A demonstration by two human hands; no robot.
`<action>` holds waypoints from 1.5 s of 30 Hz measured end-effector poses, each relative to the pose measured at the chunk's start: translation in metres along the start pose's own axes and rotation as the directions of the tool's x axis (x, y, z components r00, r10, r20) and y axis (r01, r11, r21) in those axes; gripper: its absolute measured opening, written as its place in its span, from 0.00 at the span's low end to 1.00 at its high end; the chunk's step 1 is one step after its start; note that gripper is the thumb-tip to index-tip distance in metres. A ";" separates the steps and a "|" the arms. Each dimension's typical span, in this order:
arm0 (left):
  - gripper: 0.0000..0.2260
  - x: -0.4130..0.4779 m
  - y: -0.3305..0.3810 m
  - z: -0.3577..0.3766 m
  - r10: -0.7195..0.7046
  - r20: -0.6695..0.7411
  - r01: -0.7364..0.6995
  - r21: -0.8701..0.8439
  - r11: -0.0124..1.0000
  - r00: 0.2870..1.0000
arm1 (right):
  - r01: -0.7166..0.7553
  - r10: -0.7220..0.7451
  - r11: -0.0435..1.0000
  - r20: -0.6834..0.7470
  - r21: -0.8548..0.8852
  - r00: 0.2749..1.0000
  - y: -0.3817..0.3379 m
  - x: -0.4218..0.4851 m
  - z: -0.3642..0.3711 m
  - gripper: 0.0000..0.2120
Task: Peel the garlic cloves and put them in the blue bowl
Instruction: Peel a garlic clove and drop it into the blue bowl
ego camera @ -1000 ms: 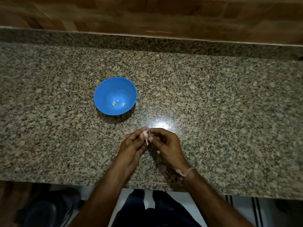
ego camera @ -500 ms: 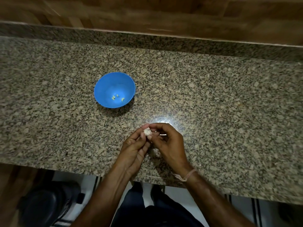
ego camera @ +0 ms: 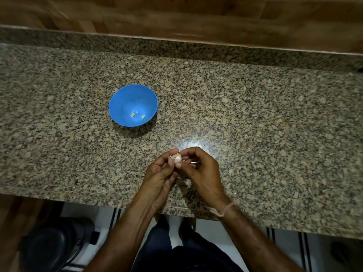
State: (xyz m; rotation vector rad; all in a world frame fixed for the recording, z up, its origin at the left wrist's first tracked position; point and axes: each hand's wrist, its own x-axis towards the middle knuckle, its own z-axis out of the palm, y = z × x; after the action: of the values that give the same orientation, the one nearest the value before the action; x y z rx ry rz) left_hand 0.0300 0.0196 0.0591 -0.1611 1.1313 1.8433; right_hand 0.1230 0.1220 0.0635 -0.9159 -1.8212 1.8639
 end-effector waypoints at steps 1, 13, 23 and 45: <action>0.16 -0.001 -0.001 0.000 0.008 0.003 -0.008 0.005 1.000 1.000 | 0.002 -0.002 1.000 0.002 0.007 1.000 -0.001 -0.001 -0.001 0.10; 0.11 -0.003 -0.006 -0.009 0.197 -0.015 -0.185 0.284 0.941 0.980 | 0.013 -0.014 0.998 -0.029 -0.056 0.999 -0.002 -0.002 0.000 0.07; 0.13 -0.003 -0.011 -0.017 0.216 -0.057 -0.173 0.413 0.894 0.975 | -0.052 0.049 0.996 -0.044 -0.073 0.998 0.008 -0.001 0.001 0.07; 0.18 0.002 -0.007 -0.022 0.085 -0.165 -0.035 0.286 0.958 0.983 | -0.058 0.058 0.998 0.006 0.040 0.998 0.013 -0.003 0.004 0.11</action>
State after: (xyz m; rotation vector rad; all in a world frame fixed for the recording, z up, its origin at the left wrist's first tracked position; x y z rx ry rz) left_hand 0.0271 0.0056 0.0408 -0.1271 1.5251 1.7227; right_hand 0.1245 0.1154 0.0507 -0.9599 -1.7709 1.9323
